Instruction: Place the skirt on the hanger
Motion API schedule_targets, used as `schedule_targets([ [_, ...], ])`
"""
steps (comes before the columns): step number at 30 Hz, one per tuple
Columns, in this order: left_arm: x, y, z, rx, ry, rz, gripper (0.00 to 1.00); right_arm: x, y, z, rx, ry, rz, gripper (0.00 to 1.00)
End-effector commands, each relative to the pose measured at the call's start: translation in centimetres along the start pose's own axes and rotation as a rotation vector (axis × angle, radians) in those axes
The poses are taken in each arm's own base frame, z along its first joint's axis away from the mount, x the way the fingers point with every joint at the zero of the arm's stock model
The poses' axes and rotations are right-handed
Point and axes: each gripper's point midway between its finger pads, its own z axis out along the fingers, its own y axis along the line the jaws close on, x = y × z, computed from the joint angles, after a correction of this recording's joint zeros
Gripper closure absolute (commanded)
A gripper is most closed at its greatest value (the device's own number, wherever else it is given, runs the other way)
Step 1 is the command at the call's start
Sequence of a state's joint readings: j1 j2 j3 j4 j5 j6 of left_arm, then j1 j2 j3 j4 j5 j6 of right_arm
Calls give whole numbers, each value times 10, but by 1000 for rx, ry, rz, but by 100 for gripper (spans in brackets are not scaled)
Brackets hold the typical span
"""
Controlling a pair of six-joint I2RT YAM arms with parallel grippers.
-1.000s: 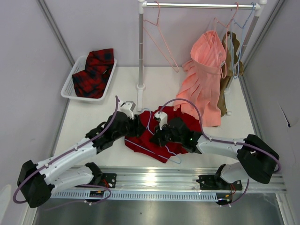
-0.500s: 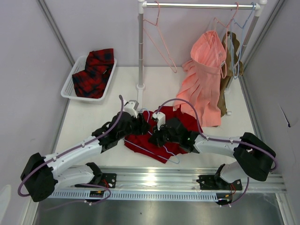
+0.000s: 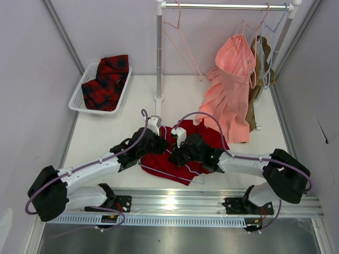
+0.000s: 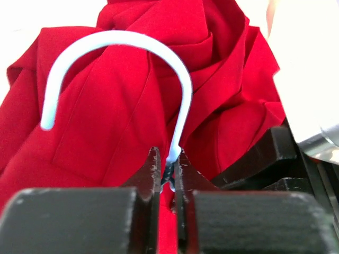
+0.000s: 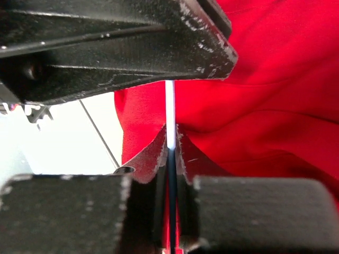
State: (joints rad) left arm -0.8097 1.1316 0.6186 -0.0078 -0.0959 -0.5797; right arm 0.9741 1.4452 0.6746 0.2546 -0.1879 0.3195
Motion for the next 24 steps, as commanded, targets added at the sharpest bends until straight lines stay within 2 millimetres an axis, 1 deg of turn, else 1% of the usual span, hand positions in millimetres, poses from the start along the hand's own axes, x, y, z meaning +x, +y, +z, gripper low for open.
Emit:
schedule_targets([
  [1,-16,-9,-1,14,-56,-34,100,-31,1,0,42,-78,-15,84],
  [2,-19,-7,-2,7,-67,-25,100,-31,0,-2,54,-78,-12,76],
  [3,-21,-6,-4,3,-76,-19,100,-29,-6,-5,88,-73,-5,62],
  [5,-25,-4,-9,-9,-97,-8,100,-35,-6,-13,106,-89,4,50],
  [6,-28,-4,-10,-11,-106,-3,100,-32,-9,-18,127,-74,9,41],
  [7,-29,-4,-11,-11,-114,1,100,-36,-12,-22,154,-84,11,38],
  [8,-31,-4,-13,-10,-122,4,100,-43,-9,-31,154,-106,22,34],
  [9,-32,-4,-14,-7,-125,7,100,-41,-12,-37,175,-101,27,30],
  [10,-32,-3,-14,-8,-126,10,100,-44,-17,-42,208,-117,36,28],
  [11,-34,-4,-17,-5,-136,8,100,-52,-16,-53,214,-149,52,26],
  [12,-34,-3,-17,-11,-138,7,100,-52,-19,-59,235,-157,64,23],
  [13,-37,-4,-17,-8,-145,8,100,-49,-23,-66,258,-152,75,22],
  [14,-37,-3,-18,-11,-147,12,100,-55,-24,-78,280,-194,93,22],
  [16,-43,-5,-19,-12,-163,11,100,-53,-31,-92,320,-209,115,21],
  [17,-44,-5,-19,-13,-166,11,100,-58,-34,-106,346,-255,126,20],
  [19,-49,-5,-19,-18,-176,9,100,-52,-37,-119,367,-266,153,20],
  [20,-51,-4,-19,-22,-180,5,100,-43,-43,-125,397,-254,163,20],
  [21,-53,-4,-17,-26,-182,5,100,-44,-38,-135,381,-285,177,20],
  [22,-54,-3,-17,-33,-184,2,100,-40,-37,-139,384,-286,188,20],
  [23,-61,-3,-16,-36,-195,-4,100,-31,-39,-143,397,-273,197,21],
  [24,-61,-1,-15,-40,-192,-7,100,-24,-41,-148,407,-288,222,22],
])
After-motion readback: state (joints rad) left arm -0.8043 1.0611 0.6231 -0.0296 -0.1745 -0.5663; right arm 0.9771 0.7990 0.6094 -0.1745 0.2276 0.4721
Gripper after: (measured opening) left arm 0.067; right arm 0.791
